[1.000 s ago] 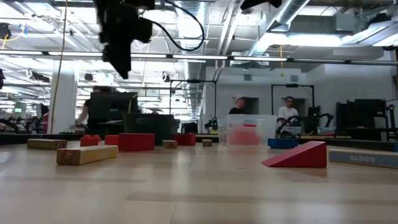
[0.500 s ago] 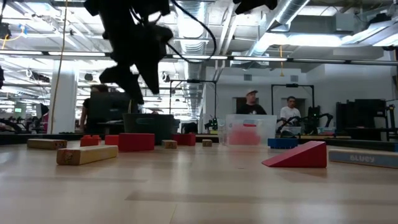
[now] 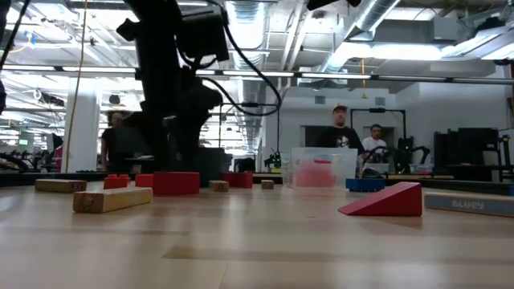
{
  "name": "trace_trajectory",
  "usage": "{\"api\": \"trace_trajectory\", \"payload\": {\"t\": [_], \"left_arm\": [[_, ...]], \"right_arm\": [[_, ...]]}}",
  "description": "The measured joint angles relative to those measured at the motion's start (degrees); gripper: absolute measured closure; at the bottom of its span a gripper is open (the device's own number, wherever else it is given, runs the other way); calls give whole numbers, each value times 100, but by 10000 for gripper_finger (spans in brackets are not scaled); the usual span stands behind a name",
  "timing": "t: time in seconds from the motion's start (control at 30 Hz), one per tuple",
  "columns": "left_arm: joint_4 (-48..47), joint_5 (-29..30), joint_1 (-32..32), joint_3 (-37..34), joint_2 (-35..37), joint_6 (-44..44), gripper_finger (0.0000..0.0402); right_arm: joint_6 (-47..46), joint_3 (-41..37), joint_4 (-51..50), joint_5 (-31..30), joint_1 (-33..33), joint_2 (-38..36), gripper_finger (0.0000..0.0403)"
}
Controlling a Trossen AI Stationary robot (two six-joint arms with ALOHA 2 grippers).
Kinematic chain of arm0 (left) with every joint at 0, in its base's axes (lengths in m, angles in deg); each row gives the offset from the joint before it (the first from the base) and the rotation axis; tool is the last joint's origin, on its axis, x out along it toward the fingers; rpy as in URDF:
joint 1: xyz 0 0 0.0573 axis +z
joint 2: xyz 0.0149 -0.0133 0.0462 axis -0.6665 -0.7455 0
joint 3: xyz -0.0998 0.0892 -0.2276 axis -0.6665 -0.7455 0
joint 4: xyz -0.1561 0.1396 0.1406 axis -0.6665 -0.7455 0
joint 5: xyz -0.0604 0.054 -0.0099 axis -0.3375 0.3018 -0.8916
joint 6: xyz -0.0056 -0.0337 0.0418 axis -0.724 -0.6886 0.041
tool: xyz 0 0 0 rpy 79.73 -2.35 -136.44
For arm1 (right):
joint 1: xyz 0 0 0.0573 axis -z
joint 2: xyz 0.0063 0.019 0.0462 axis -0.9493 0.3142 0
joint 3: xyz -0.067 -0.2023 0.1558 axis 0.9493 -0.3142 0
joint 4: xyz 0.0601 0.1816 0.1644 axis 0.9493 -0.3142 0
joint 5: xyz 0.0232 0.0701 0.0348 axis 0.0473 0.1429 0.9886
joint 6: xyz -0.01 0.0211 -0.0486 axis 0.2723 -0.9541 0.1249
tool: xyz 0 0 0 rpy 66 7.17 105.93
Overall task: Sort blocks
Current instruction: Put the red block into the orange bin
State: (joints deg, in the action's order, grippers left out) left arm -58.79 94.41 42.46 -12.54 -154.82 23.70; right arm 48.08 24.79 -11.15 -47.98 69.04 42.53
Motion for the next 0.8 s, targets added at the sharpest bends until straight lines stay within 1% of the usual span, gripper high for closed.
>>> {"api": "trace_trajectory", "payload": {"t": [0.2, 0.3, 0.4, 0.5, 0.63, 0.67, 0.73, 0.8], "left_arm": [[60, -96, -6, 0, -398, 188, 109], [57, -169, -27, 0, -439, 250, 114], [55, -211, -53, 2, -433, 400, 145], [73, -365, -54, -14, -433, 626, 197], [221, -594, -18, -172, -430, 703, 264], [229, -749, 7, -187, -423, 754, 275], [244, -1019, 38, -198, -396, 847, 276], [240, -1159, 41, -216, -271, 875, 276]], "right_arm": [[-46, 0, -9, 2, -4, 0, 249], [-56, 0, -37, 2, -8, 0, 249], [-57, 0, -81, 2, -30, 0, 249], [-57, 0, -79, 11, -32, 0, 249], [-55, 0, -80, 13, -28, 0, 249], [-55, 0, -82, 15, -28, 0, 249], [-52, 0, -82, 15, -28, 0, 249], [-50, 0, -87, 15, -28, 0, 249]]}}
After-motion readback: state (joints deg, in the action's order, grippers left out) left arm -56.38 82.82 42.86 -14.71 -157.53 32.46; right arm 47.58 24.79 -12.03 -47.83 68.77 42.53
